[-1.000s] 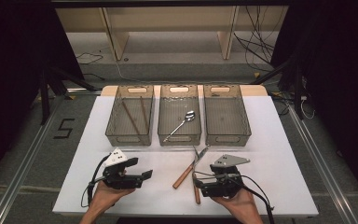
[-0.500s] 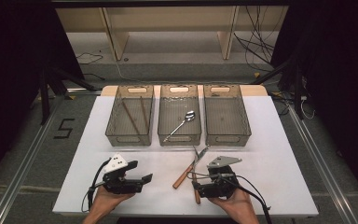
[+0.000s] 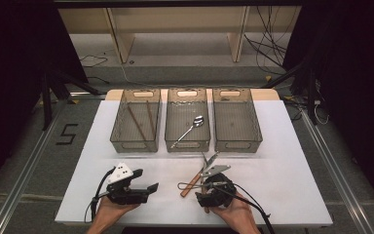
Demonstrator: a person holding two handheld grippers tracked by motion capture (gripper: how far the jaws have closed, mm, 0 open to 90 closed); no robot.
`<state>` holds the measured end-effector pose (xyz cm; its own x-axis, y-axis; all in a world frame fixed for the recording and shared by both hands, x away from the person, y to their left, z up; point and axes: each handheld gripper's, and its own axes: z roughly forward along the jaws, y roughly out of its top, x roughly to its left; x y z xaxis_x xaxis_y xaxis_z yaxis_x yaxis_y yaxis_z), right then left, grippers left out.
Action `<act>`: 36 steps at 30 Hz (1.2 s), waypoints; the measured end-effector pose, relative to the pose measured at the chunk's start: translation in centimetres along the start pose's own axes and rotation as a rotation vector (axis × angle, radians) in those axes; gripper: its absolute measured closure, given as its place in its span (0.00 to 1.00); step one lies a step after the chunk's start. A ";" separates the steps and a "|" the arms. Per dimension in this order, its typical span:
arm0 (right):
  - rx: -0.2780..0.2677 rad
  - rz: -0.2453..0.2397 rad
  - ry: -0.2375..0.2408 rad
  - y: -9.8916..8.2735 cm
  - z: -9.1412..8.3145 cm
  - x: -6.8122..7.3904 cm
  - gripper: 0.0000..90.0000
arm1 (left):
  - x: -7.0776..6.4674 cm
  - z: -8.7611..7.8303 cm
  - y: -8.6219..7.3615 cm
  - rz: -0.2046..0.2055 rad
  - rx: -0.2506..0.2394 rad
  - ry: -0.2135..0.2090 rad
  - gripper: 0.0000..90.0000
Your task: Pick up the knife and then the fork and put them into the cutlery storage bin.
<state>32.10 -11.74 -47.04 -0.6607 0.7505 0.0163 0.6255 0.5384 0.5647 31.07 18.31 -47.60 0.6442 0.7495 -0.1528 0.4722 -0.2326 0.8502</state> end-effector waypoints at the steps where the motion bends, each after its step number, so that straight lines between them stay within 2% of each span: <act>1: 0.006 -0.005 -0.006 0.1 0.1 0.1 0.42 | 0.0 0.0 0.0 -0.001 0.000 -0.001 0.22; 10: 0.060 -0.001 -0.037 0.4 1.1 -0.1 0.54 | 0.0 0.0 0.0 -0.006 0.000 -0.008 0.22; 14: 0.076 0.000 -0.033 0.6 1.2 -0.2 0.57 | 0.0 0.1 0.0 -0.005 0.000 -0.007 0.22; 20: 0.078 0.016 -0.029 0.6 1.0 -1.1 0.75 | -0.2 0.2 -0.1 0.004 0.003 -0.009 0.22; 27: 0.088 0.037 -0.008 0.5 0.6 -1.9 0.83 | -0.2 0.2 -0.1 0.001 0.005 -0.011 0.22; 36: 0.101 0.038 -0.009 0.3 0.2 -2.8 0.89 | -0.2 0.3 -0.1 0.001 0.007 -0.011 0.23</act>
<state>34.22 -13.58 -47.10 -0.6318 0.7746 0.0284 0.6893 0.5448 0.4776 31.04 18.02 -47.80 0.6511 0.7424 -0.1578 0.4763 -0.2378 0.8465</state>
